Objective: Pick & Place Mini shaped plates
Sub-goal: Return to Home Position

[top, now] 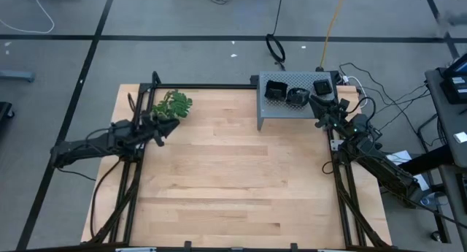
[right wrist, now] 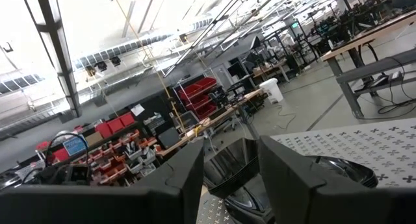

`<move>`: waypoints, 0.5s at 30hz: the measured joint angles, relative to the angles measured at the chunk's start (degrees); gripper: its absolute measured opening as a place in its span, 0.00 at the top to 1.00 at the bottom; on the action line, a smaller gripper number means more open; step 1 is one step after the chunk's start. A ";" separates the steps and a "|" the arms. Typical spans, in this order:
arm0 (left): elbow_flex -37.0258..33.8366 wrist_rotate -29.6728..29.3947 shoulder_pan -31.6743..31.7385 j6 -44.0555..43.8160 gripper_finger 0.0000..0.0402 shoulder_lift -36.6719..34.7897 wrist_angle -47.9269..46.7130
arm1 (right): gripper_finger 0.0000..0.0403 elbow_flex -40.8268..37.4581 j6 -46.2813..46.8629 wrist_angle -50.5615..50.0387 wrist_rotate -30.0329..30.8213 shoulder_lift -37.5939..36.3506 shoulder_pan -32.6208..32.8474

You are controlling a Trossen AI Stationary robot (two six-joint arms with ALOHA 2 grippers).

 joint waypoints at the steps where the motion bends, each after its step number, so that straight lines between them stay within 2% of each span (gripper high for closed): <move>1: -0.81 -0.01 0.00 -0.37 0.72 0.00 0.87 | 0.67 0.00 0.00 -0.02 0.00 0.00 0.00; 4: -3.51 -0.01 0.00 -0.49 0.72 0.00 3.35 | 0.67 0.00 0.00 -0.02 0.00 0.00 0.00; 8: -4.04 0.14 0.00 -0.34 0.72 0.59 1.51 | 0.67 0.00 0.00 -0.02 0.00 0.00 0.00; 15: -4.06 -0.98 0.02 6.80 0.72 2.37 1.69 | 0.67 0.00 0.00 -0.08 0.00 0.00 0.00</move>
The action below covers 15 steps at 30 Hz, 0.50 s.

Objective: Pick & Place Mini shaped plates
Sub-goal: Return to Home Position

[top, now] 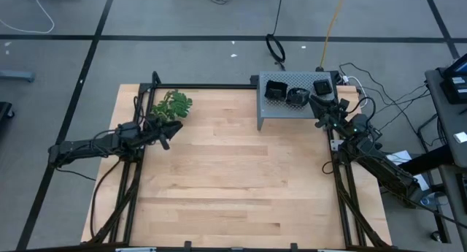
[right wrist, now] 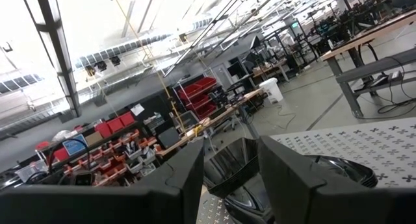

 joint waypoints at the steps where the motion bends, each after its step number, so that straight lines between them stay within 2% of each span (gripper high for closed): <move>1: 0.00 -0.35 0.00 1.12 0.72 0.13 -0.02 | 0.67 0.00 -0.02 -0.14 0.00 0.00 0.02; 7: 0.00 -0.76 0.02 6.49 0.72 0.45 0.09 | 0.67 0.00 0.00 -0.25 0.00 0.00 0.02; 15: 0.00 -0.80 0.02 6.55 0.72 0.43 0.22 | 0.67 0.00 0.00 -0.27 0.00 0.00 0.02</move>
